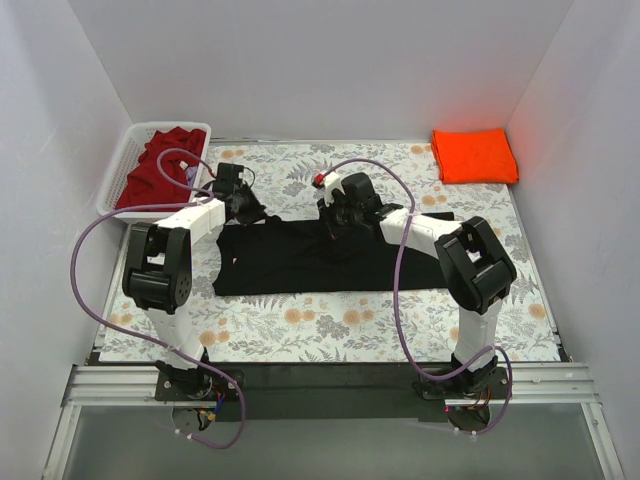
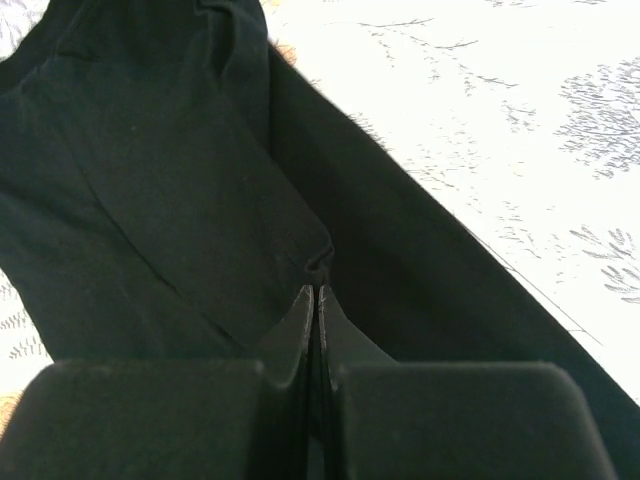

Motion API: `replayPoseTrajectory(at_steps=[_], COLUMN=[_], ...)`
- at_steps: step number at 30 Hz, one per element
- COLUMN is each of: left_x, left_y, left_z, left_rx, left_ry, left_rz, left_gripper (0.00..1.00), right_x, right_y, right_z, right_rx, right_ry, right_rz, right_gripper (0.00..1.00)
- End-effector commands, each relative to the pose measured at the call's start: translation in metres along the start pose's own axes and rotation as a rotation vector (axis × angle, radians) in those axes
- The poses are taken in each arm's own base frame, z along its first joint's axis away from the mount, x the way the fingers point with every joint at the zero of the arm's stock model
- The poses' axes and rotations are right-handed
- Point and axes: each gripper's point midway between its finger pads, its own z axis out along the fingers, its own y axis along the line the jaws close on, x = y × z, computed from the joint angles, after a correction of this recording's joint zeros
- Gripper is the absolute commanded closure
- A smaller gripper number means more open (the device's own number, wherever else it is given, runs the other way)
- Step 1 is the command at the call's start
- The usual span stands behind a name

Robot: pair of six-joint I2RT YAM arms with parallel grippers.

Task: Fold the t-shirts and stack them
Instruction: Fold the tshirt

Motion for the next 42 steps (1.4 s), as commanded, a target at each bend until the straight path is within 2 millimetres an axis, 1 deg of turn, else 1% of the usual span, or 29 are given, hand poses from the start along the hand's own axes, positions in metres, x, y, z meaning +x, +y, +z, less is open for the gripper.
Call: replayPoseTrajectory(at_steps=[1,3,4,5,7,8,11,12,14,15,17,18,20,23,27,28,29,31,33,34,36,39,41,42], left_x=[-0.004,-0.003,-0.004,0.000,0.000,0.004,0.007,0.011,0.011,0.014,0.015,0.017,0.018,0.019,0.021,0.021,0.023,0.026,0.032,0.030,0.036,0.040,0.041,0.038], left_y=[-0.008,-0.005,-0.006,-0.003,-0.003,0.001,0.002,0.007,0.009,0.012,0.013,0.015,0.016,0.018,0.027,0.029,0.031,0.036,0.041,0.049,0.058,0.064,0.064,0.062], left_z=[-0.025,-0.029,-0.034,-0.035,-0.040,-0.040,-0.044,-0.044,-0.046,-0.046,-0.046,-0.046,-0.046,-0.046,-0.047,-0.048,-0.048,-0.049,-0.049,-0.049,-0.049,-0.048,-0.049,-0.052], left_rx=[0.033,0.026,0.031,0.023,0.026,0.019,0.022,0.011,0.003,-0.005,-0.005,-0.011,-0.013,-0.025,-0.068,-0.074,-0.081,-0.097,-0.111,-0.147,-0.176,-0.194,-0.193,-0.186], left_ry=[-0.041,-0.051,-0.061,-0.057,-0.064,-0.059,-0.058,-0.050,-0.053,-0.046,-0.044,-0.041,-0.038,-0.037,-0.041,-0.041,-0.039,-0.034,-0.020,-0.042,-0.035,-0.025,-0.024,-0.035], left_rz=[-0.008,-0.017,-0.021,-0.029,-0.034,-0.042,-0.045,-0.049,-0.052,-0.052,-0.053,-0.054,-0.056,-0.058,-0.068,-0.070,-0.073,-0.078,-0.089,-0.094,-0.106,-0.108,-0.102,-0.098], left_gripper=[1.00,1.00,1.00,1.00,1.00,1.00,1.00,1.00,1.00,1.00,1.00,1.00,1.00,1.00,1.00,1.00,1.00,1.00,1.00,1.00,1.00,1.00,1.00,1.00], right_x=[-0.007,-0.002,0.002,0.002,0.005,0.004,0.008,0.004,0.003,-0.003,-0.009,-0.009,-0.011,-0.013,-0.004,0.003,0.004,0.013,0.018,0.020,0.029,0.036,0.032,0.029], right_y=[0.010,0.012,0.012,0.013,0.016,0.016,0.019,0.020,0.021,0.021,0.021,0.024,0.024,0.033,0.044,0.045,0.047,0.050,0.054,0.055,0.058,0.059,0.061,0.064], right_z=[-0.004,-0.002,-0.001,-0.001,0.000,-0.001,-0.002,-0.004,-0.007,-0.010,-0.014,-0.013,-0.014,-0.016,-0.015,-0.014,-0.015,-0.014,-0.015,-0.015,-0.014,-0.016,-0.021,-0.023], right_rx=[0.005,0.025,0.033,0.042,0.064,0.071,0.098,0.112,0.126,0.141,0.163,0.161,0.169,0.158,0.139,0.137,0.133,0.124,0.115,0.112,0.101,0.096,0.091,0.081], right_ry=[-0.027,-0.014,-0.006,-0.004,0.004,0.004,0.015,0.005,0.002,-0.010,-0.021,-0.021,-0.024,-0.032,-0.014,0.000,0.000,0.017,0.025,0.030,0.048,0.061,0.051,0.045], right_rz=[-0.079,-0.093,-0.102,-0.119,-0.145,-0.163,-0.184,-0.199,-0.212,-0.223,-0.238,-0.249,-0.263,-0.276,-0.291,-0.292,-0.298,-0.300,-0.305,-0.306,-0.307,-0.294,-0.280,-0.277], right_gripper=[0.99,0.99,0.99,0.98,0.98,0.98,0.98,0.98,0.97,0.97,0.95,0.94,0.92,0.91,0.91,0.91,0.91,0.90,0.89,0.88,0.87,0.83,0.80,0.78])
